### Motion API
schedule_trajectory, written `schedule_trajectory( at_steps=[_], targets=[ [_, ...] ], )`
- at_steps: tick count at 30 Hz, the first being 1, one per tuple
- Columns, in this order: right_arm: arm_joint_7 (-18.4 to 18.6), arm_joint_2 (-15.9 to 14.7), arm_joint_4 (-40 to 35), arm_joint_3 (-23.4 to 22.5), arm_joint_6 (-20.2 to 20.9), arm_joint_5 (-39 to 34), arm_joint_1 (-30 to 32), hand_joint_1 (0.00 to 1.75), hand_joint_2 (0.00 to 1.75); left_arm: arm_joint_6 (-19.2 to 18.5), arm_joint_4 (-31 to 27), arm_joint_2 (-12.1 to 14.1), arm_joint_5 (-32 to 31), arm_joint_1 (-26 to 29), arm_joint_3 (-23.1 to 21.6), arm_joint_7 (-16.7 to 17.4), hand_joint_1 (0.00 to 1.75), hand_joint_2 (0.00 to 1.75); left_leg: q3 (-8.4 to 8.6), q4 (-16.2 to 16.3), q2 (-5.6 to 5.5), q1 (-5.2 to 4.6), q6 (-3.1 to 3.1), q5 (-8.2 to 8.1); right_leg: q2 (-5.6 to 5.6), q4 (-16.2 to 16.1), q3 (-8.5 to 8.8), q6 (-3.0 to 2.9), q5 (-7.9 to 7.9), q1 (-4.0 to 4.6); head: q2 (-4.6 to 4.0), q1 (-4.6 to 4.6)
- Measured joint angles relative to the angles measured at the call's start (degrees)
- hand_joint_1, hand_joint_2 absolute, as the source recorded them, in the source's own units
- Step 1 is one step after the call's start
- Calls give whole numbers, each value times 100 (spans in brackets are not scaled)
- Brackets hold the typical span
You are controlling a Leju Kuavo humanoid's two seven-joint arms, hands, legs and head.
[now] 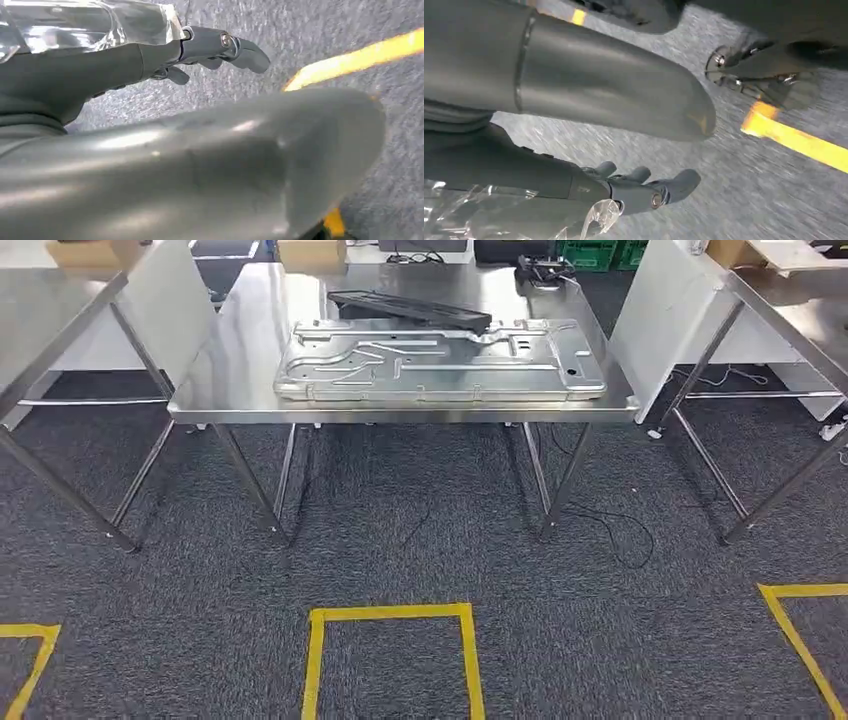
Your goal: Take the parts from the cabinet and place them on the table.
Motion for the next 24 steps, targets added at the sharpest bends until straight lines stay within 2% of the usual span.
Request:
schedule_trajectory(
  at_steps=[1,2,3,4,5,6,7,9,10,11,12,13,14,16,17,22,23,24],
  targets=[
    [64,0,35,-11,27,-44,20,0,0,-2,4,-2,0,17,24,0,0,0,-63,9,1,-19,-2,49,0,176,26,-9,128,10,0,0],
    [183,0,76,-13,72,-61,34,0,0,-6,7,-2,0,32,50,0,0,0,-129,16,3,-31,-5,89,0,95,163,-27,334,22,0,-2],
    [313,0,111,-13,116,-85,36,0,0,-17,7,-2,0,42,77,0,0,0,-170,18,5,-39,-16,129,0,-240,431,-64,538,35,0,-2],
    [458,0,151,-13,147,-101,40,0,0,-17,7,0,0,42,99,4,0,0,-187,20,5,-44,-27,162,0,-760,791,-109,651,54,0,-4],
    [556,-2,177,-13,158,-105,56,0,0,-17,7,-2,0,40,103,13,0,0,-195,27,6,-43,-41,184,-1,-1335,1182,-161,662,75,0,-4],
    [599,-9,201,-13,162,-103,90,0,0,-17,11,-4,-2,39,107,22,0,0,-233,57,16,-86,-72,208,-6,-1785,1428,-207,603,132,0,-4],
    [610,-9,218,-13,160,-103,101,0,0,-17,11,-2,-4,40,116,24,0,0,-250,60,43,-75,-114,244,-6,-1872,1445,-209,578,133,0,-2],
    [599,-4,234,-13,140,-105,97,0,0,-17,11,-2,-17,26,153,26,0,0,-315,76,95,-75,-170,294,4,-1958,1419,-268,524,152,2,-2],
    [590,7,247,-13,125,-105,98,0,0,-15,13,0,-22,24,169,28,0,0,-336,99,99,-113,-194,297,5,-2000,1391,-314,568,74,0,0],
    [549,22,253,-13,94,-98,88,0,0,0,15,-4,-24,22,186,28,0,0,-345,48,100,-77,-129,193,19,-1979,1376,-200,470,150,0,-11],
    [516,35,253,-13,77,-96,109,0,0,13,15,0,-29,23,201,28,0,0,-344,62,87,-96,-94,161,-6,-1978,1381,-234,520,124,0,-18],
    [490,35,264,-11,50,-96,113,0,0,26,15,0,-31,33,210,28,0,0,-342,60,83,-78,-101,166,-6,-1980,1389,-279,515,144,-2,-17],
    [461,44,275,-11,44,-98,115,0,0,29,15,0,-31,40,219,28,0,0,-339,59,81,-66,-125,195,-12,-1978,1389,-279,529,154,0,-15],
    [409,50,277,-11,35,-96,116,0,0,42,15,5,-39,46,241,35,0,0,-335,34,81,-35,-169,386,-14,-1974,1385,-303,548,184,0,-13],
    [398,61,286,-11,24,-96,115,0,0,44,15,5,-39,45,245,35,0,0,-342,35,82,-30,-167,389,-16,-1972,1374,-326,569,193,0,-17],
    [488,76,308,-11,44,-72,113,0,0,42,15,5,-63,46,245,35,0,0,-344,35,82,-20,-173,393,-16,-1970,1374,-328,568,200,0,-15],
    [499,92,308,-11,57,-74,105,0,0,53,15,11,-76,39,245,35,0,0,-355,60,81,-41,-150,354,-29,-2012,1379,-297,574,157,0,-15],
    [512,101,308,-11,64,-81,92,0,0,59,15,18,-85,42,245,33,0,0,-346,5,78,-49,-94,353,-51,-2038,1397,-286,579,160,0,-17]
  ],
)
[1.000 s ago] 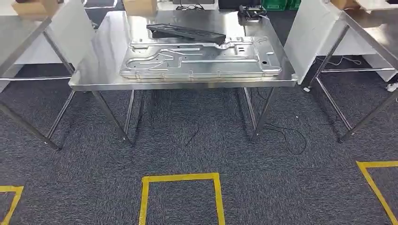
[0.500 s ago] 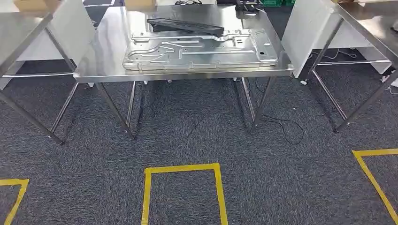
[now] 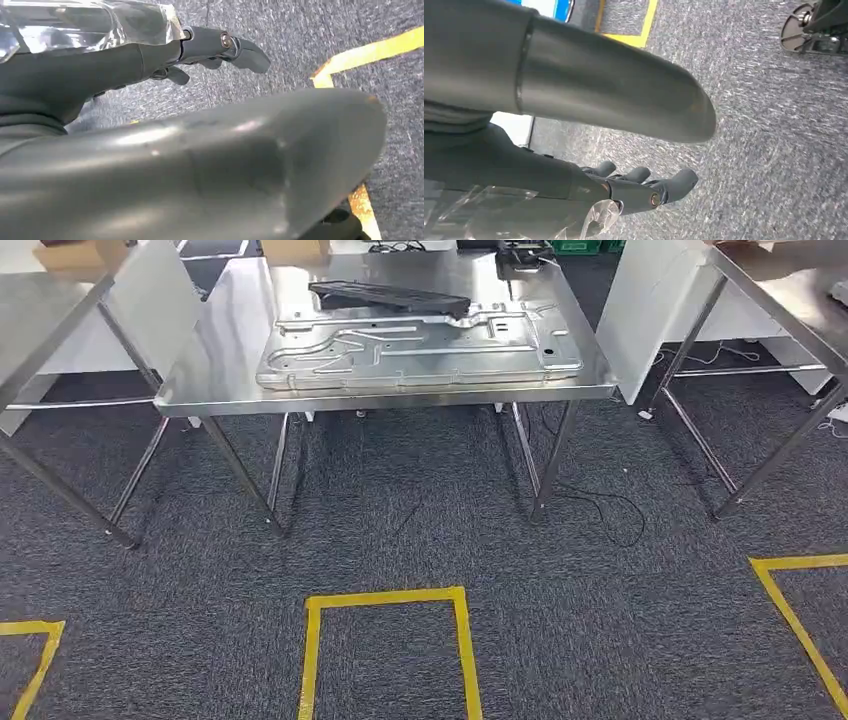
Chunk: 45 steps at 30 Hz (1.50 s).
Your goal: Take the parts from the cabinet and place them on the table.
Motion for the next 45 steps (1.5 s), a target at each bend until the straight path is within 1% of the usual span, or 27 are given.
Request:
schedule_trajectory(
  at_steps=[2,3,6,8,11,12,13,16,17,19,21,22,23,25,26,27,29,32,34,36,37,38,40,41,42,43,45],
  targets=[
    [13,-4,11,0,4,-9,9,0,0,20,0,-13,-20,1,0,-7,0,0,172,-264,-19,90,8,127,11,23,63,22,-39,24,2,2],
    [11,-2,15,2,4,-9,7,0,0,42,0,-13,-26,-8,0,-11,0,0,197,-334,-34,113,27,141,21,250,-64,58,-218,28,-2,15],
    [-7,-2,28,2,-4,-20,12,0,0,98,0,-15,-37,-13,0,-18,0,0,167,-326,-89,172,10,161,47,1646,-804,199,-861,-80,2,24],
    [-18,-2,31,4,-7,-26,12,0,0,118,2,-17,-57,0,0,-31,0,0,159,-305,-171,225,-57,155,45,1730,-896,294,-708,-173,2,24],
    [-24,-2,37,4,-7,-42,26,0,0,164,2,-17,-90,-6,0,-46,0,0,73,-75,-345,372,-269,59,174,239,-212,533,105,-359,0,26],
    [-24,55,39,4,-2,-55,50,0,0,181,2,13,-92,-8,0,-48,0,0,25,5,-393,356,-351,15,331,267,-255,567,3,-295,2,41],
    [-22,48,48,4,-2,-70,49,0,0,197,7,9,-94,-14,0,-50,0,0,-27,88,-404,337,-410,-23,276,266,-280,370,24,-317,0,30],
    [-20,37,52,2,-4,-76,12,0,0,205,7,7,-94,17,0,-59,0,0,-36,50,-471,390,-484,38,169,363,-319,185,25,-261,0,26],
    [-15,37,52,2,-2,-76,11,0,0,205,7,7,-90,26,0,-63,0,0,-50,125,-396,406,-486,-12,118,354,-321,132,48,-261,0,26],
    [4,39,52,2,2,-76,30,0,0,216,7,7,-70,4,2,-70,0,0,-369,808,-170,351,-454,-461,34,355,-346,84,58,-228,0,26],
    [28,41,55,2,-26,-196,40,0,0,195,7,7,-170,-5,2,-142,0,0,-836,1862,-141,309,-432,-935,-86,358,-378,54,52,-173,2,26],
    [30,42,57,0,-33,-234,42,0,0,192,7,7,-210,1,2,-151,0,0,-960,2160,-135,288,-396,-1010,-143,359,-383,45,49,-143,0,28],
    [30,44,57,0,-42,-256,41,0,0,195,7,7,-236,5,0,-151,0,0,-929,2113,-127,262,-355,-948,-192,359,-377,35,43,-117,0,28],
    [30,48,57,-2,-48,-269,28,0,0,192,7,7,-247,1,2,-153,0,0,-480,1315,-79,182,-215,-560,-287,356,-348,13,26,-67,0,26],
    [31,52,57,-2,-55,-280,21,0,0,195,7,7,-249,-8,2,-155,0,0,-162,724,27,121,-113,-336,-341,353,-327,0,15,-49,0,26],
    [30,81,57,-2,-59,-286,40,0,0,197,7,17,-249,-28,0,-162,0,0,43,291,350,21,0,-314,-366,353,-322,8,-1,-41,0,31],
    [31,61,59,-4,-66,-299,22,0,0,199,13,4,-251,-63,0,-177,0,0,39,255,284,14,-83,-297,-437,360,-335,36,-44,1,0,33],
    [31,68,63,-4,-74,-304,-38,0,0,199,15,2,-251,-33,0,-188,0,0,70,176,127,56,-47,-261,-529,358,-283,110,-95,-10,2,26],
    [37,68,77,-4,-79,-304,12,0,0,199,20,0,-254,-51,0,-190,0,0,81,173,24,74,4,-248,-95,885,-491,165,-424,-43,2,37],
    [37,68,83,-2,-79,-304,27,0,0,197,31,-2,-254,-65,0,-192,0,0,75,175,-107,78,12,-249,11,1864,-995,204,-846,-55,2,44],
    [37,68,85,-2,-79,-313,27,0,0,197,35,-2,-254,-60,0,-190,0,0,78,175,-167,78,12,-250,14,2172,-1167,220,-910,-60,2,42],
    [37,68,85,-2,-79,-313,27,0,0,197,37,-2,-256,-51,0,-190,0,0,85,176,-247,84,9,-253,14,2227,-1237,233,-822,-66,2,42],
    [37,63,85,-2,-74,-310,27,0,0,197,39,-2,-256,-50,0,-190,0,0,107,191,-416,114,-11,-264,41,1535,-974,263,-327,-104,2,42],
    [41,61,87,-2,-74,-308,28,0,0,195,46,-2,-258,-52,0,-190,0,0,119,207,-500,133,-41,-281,125,956,-717,288,-24,-137,2,42],
    [46,61,96,-2,-74,-308,52,0,0,195,46,-2,-260,-51,2,-190,0,0,108,237,-561,136,-81,-306,348,507,-540,317,117,-189,2,44],
    [46,66,105,-2,-70,-310,65,0,0,195,46,2,-262,-57,2,-190,0,0,80,286,-613,108,-129,-331,438,465,-519,272,78,-153,2,44],
    [46,63,105,-2,-70,-313,19,0,0,192,46,2,-275,-41,2,-188,0,0,52,261,-672,109,-168,-308,326,477,-538,151,86,-139,2,37]
  ],
)
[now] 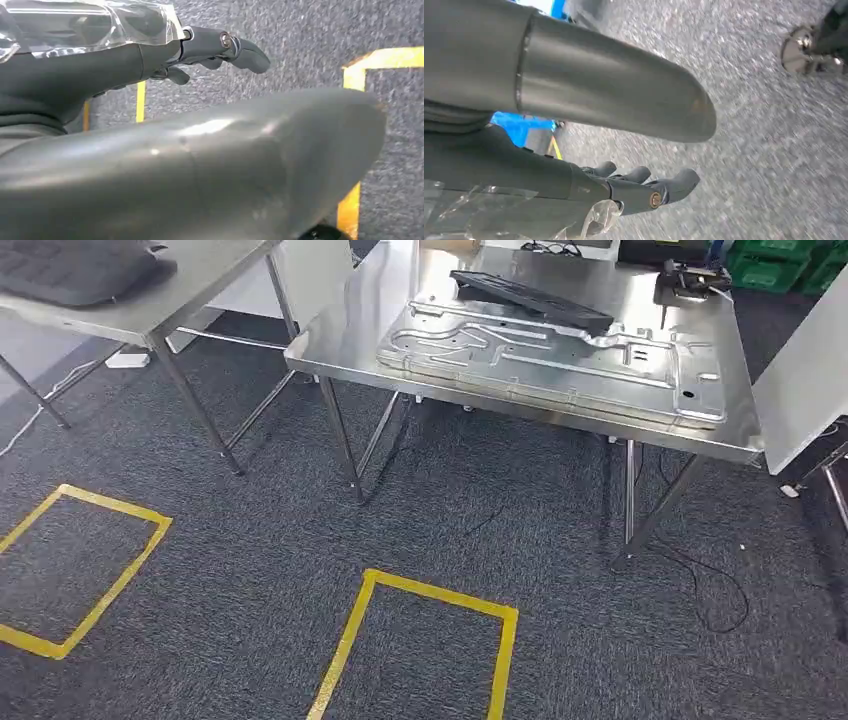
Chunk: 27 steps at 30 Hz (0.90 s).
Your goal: Take the parts from the cabinet and place them on the table.
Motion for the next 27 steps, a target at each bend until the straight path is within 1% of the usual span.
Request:
schedule_trajectory(
  at_steps=[1,2,3,4,5,6,7,8,9,10,11,12,13,14,15,16,17,18,19,20,21,22,23,24,25,26,27],
  targets=[
    [0,2,0,0,0,0,-15,0,0,2,0,2,0,9,0,0,0,0,-2,-17,-34,22,-23,13,-48,3,6,-49,-3,27,-2,-2],
    [0,15,0,0,2,0,-24,0,0,2,0,4,0,17,0,2,0,0,-13,13,-59,30,-42,-4,-127,-18,9,-98,21,-12,0,-2],
    [0,11,0,0,7,0,-25,0,0,2,2,7,0,24,0,17,0,0,-48,131,237,11,-69,-89,-172,-22,19,-124,22,-7,0,-6],
    [2,4,2,-2,7,0,-9,0,0,2,7,7,0,15,0,20,0,0,-195,424,432,4,-104,-273,-236,-22,21,-172,11,0,0,-11],
    [2,7,4,-2,7,2,10,0,0,2,7,7,0,3,-2,20,0,0,-428,907,510,21,-136,-517,-317,-22,22,-184,4,19,-2,-13],
    [6,4,4,0,9,2,11,0,0,0,7,7,0,-1,-2,22,0,0,-699,1454,536,26,-156,-741,-428,-21,22,-196,-5,49,0,-15],
    [15,4,4,0,9,4,15,0,0,0,9,7,0,2,-2,28,0,0,-884,1828,546,29,-152,-847,-494,-21,22,-193,-13,76,0,-13],
    [17,9,4,0,11,4,22,0,0,0,9,7,0,9,0,48,0,0,-961,1953,557,29,-135,-825,-557,-20,27,-180,-20,90,0,-13],
    [17,11,4,0,11,7,21,0,0,0,7,7,2,21,0,61,0,0,-887,1777,564,12,-93,-681,-609,-20,40,-166,-32,106,0,-11],
    [17,11,4,0,13,7,11,0,0,0,7,9,0,29,0,63,0,0,-703,1415,576,-22,-41,-477,-680,-20,58,-173,-43,117,0,-11],
    [24,11,4,0,13,9,-14,0,0,0,7,9,0,29,0,61,0,0,-375,769,649,-75,45,-176,-750,-22,89,-177,-58,133,0,-11],
    [24,11,4,0,15,11,-19,0,0,0,7,9,0,20,0,63,0,0,-92,215,824,-127,137,4,-810,-25,117,-175,-75,138,0,-11],
    [26,13,4,0,18,13,-17,0,0,0,7,9,2,5,0,63,0,0,-50,131,1000,-178,194,-85,-850,-29,129,-158,-93,173,0,-7],
    [26,13,4,0,20,13,-18,0,0,7,9,9,0,-7,0,61,0,0,-51,75,947,-191,168,-59,-864,-29,125,-135,-108,149,-2,-17],
    [26,9,4,0,20,15,-47,0,0,4,9,7,0,2,0,63,0,0,-65,73,909,-201,170,-55,-905,-31,133,-125,-110,143,0,-9],
    [26,11,4,0,24,17,-70,0,0,4,9,7,0,14,0,66,0,0,-69,70,862,-214,181,-60,-951,-50,154,-107,-113,134,0,-15],
    [26,13,4,0,28,17,-95,0,0,4,9,7,0,23,0,70,0,0,-51,14,806,-193,206,-36,-993,-64,187,-70,-128,154,0,-13],
    [31,9,7,0,28,22,-65,0,0,4,9,7,0,30,2,72,0,0,13,-29,748,-139,224,6,-828,1,187,-29,-184,116,0,-13],
    [35,9,7,2,28,26,-59,0,0,7,9,11,-4,16,2,74,0,0,8,-36,684,-133,255,14,-563,220,96,-20,-347,121,-2,7],
    [35,9,7,2,28,24,-27,0,0,4,9,11,-4,-2,2,74,0,0,7,-36,642,-128,276,28,-412,622,-97,-11,-582,104,0,11],
    [35,9,7,4,28,26,-9,0,0,4,9,9,-13,-12,2,77,0,0,5,-35,564,-130,276,27,-335,1173,-370,-2,-822,106,0,15],
    [35,9,7,4,28,28,-4,0,0,4,9,9,-17,-12,2,77,0,0,2,-33,491,-137,278,26,-318,1623,-612,6,-966,106,0,15],
    [37,9,7,4,28,26,-3,0,0,2,9,9,-22,-2,2,79,0,0,9,-33,427,-142,279,25,-313,1843,-756,4,-966,107,0,13],
    [37,9,7,4,28,24,-3,0,0,2,9,9,-35,5,2,81,0,0,17,-31,344,-143,279,25,-308,1762,-757,-6,-831,107,0,13],
    [37,7,7,4,28,24,-4,0,0,2,9,9,-39,14,2,85,0,0,32,-31,268,-143,278,24,-299,1430,-627,-21,-587,106,0,13],
    [37,5,7,4,28,22,-3,0,0,2,9,9,-46,12,2,87,0,0,51,-30,178,-143,274,21,-244,879,-394,-41,-269,106,0,13],
    [37,-2,9,4,28,20,9,0,0,2,9,9,-57,10,2,94,0,0,66,-30,109,-142,268,18,-84,325,-159,-68,3,106,0,13]
  ],
)
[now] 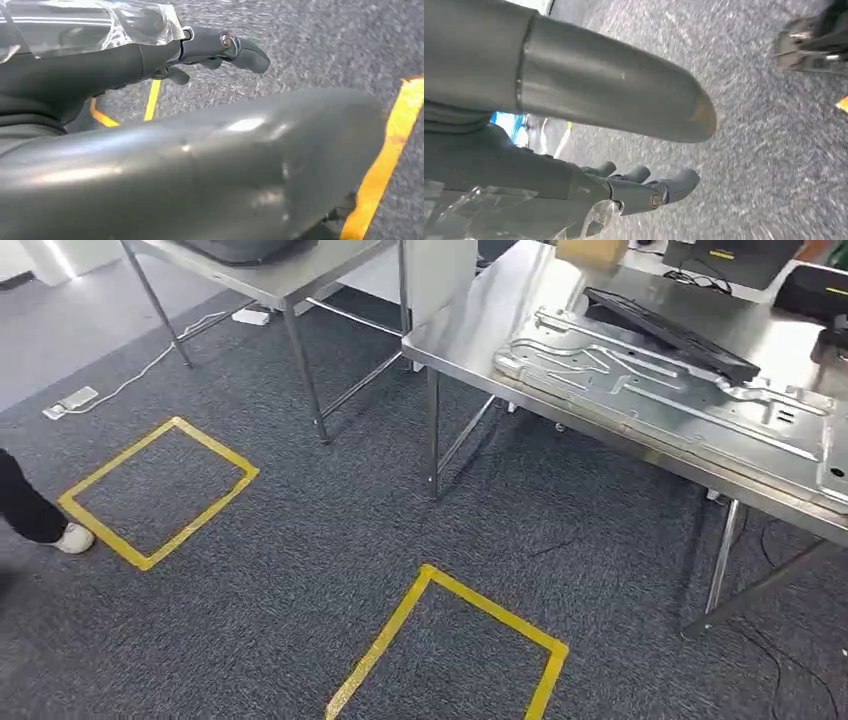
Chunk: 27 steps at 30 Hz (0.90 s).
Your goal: Take the parts from the cabinet and place them on the table.
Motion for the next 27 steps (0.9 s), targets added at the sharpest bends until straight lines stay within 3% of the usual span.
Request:
schedule_trajectory(
  at_steps=[1,2,5,6,7,8,10,11,12,13,14,15,16,17,20,21,22,23,25,26,27],
  targets=[
    [4,-33,9,0,0,-4,20,0,0,-2,2,-2,0,-5,0,13,0,0,-7,9,-58,-16,-24,-13,291,-369,141,-29,51,5,0,0],
    [4,-33,13,0,0,-4,11,0,0,-9,2,-2,-4,-7,0,31,0,0,-23,19,-114,-27,-49,-20,190,-386,141,-43,74,7,0,11],
    [13,-35,13,0,2,-7,-58,0,0,-20,2,-2,-7,18,0,72,0,0,-62,7,-239,12,-145,-12,39,-401,155,-117,85,24,0,-9],
    [13,-6,13,-2,6,-9,-69,0,0,-17,2,16,-7,20,0,77,0,0,-60,67,-182,9,-161,-54,-50,-460,188,-149,112,-41,0,-2],
    [18,-26,15,-2,7,-13,-59,0,0,-17,2,11,-13,15,0,81,0,0,-154,281,117,-21,-228,-209,-111,-484,219,-173,105,-43,-2,-31],
    [33,-33,15,-2,7,-24,-33,0,0,-20,2,11,-22,1,0,81,0,0,-351,670,275,17,-289,-428,-186,-484,231,-194,91,-42,0,-31],
    [59,-35,18,-2,15,-26,-10,0,0,-18,2,13,-26,-8,0,81,0,0,-832,1609,404,101,-375,-816,-337,-482,246,-201,66,-40,0,-33],
    [66,-35,20,-2,17,-33,-1,0,0,-17,2,13,-28,2,0,81,0,0,-1005,1918,421,139,-410,-873,-403,-481,249,-197,56,-45,0,-35],
    [68,-35,20,-2,17,-33,-3,0,0,-17,2,13,-28,14,0,83,0,0,-1023,1904,437,176,-435,-789,-468,-481,260,-186,44,-54,0,-35],
    [70,-35,20,-2,17,-33,-6,0,0,-18,2,15,-28,22,0,83,0,0,-886,1595,467,199,-452,-585,-527,-481,280,-169,25,-59,0,-35],
    [74,-33,18,-2,17,-33,-12,0,0,-17,2,15,-26,21,0,83,0,0,-622,1073,515,210,-459,-318,-590,-481,311,-148,4,-68,0,-35],
    [77,-33,18,-2,17,-39,-15,0,0,-18,2,15,-22,16,0,85,0,0,-325,500,646,206,-452,-71,-646,-481,350,-120,-22,-73,0,-35],
    [81,-35,20,-2,17,-42,-14,0,0,-17,2,15,-22,5,0,85,0,0,-97,56,916,195,-426,42,-700,-483,386,-84,-47,-63,0,-35],
    [83,-37,20,-2,17,-46,-12,0,0,-19,2,15,-22,-13,2,85,0,0,-93,13,914,144,-394,17,-735,-475,401,-39,-85,-21,0,-26],
    [92,-39,20,-2,17,-57,-69,0,0,-20,2,18,-24,4,9,96,0,0,-130,14,727,97,-310,8,-871,-526,462,36,-94,-36,-2,-26],
    [92,-39,18,-2,17,-55,-96,0,0,-24,2,18,-26,7,15,105,0,0,-76,-53,656,156,-256,50,-868,-515,474,87,-137,-51,0,-22],
    [96,-46,20,-2,17,-52,-79,0,0,-28,2,17,-28,11,26,109,0,0,-59,-79,597,169,-235,64,-571,-385,447,105,-237,-77,-2,-17],
    [101,-46,22,0,17,-46,-50,0,0,-31,2,17,-26,-4,35,109,0,0,-63,-74,555,173,-194,67,-379,-55,294,100,-447,-79,0,-17],
    [101,-46,24,0,22,-46,-16,0,0,-31,2,17,-2,-20,46,109,0,0,-64,-72,412,166,-160,61,-231,1004,-246,117,-917,-82,0,-13],
    [101,-46,24,0,22,-48,-13,0,0,-33,2,17,-2,-17,55,109,0,0,-61,-71,343,155,-158,59,-221,1362,-452,127,-992,-83,0,-13],
    [101,-46,24,2,22,-57,-13,0,0,-35,2,18,-7,-9,66,112,0,0,-53,-69,262,155,-161,56,-220,1450,-543,135,-927,-86,0,-15]
  ],
)
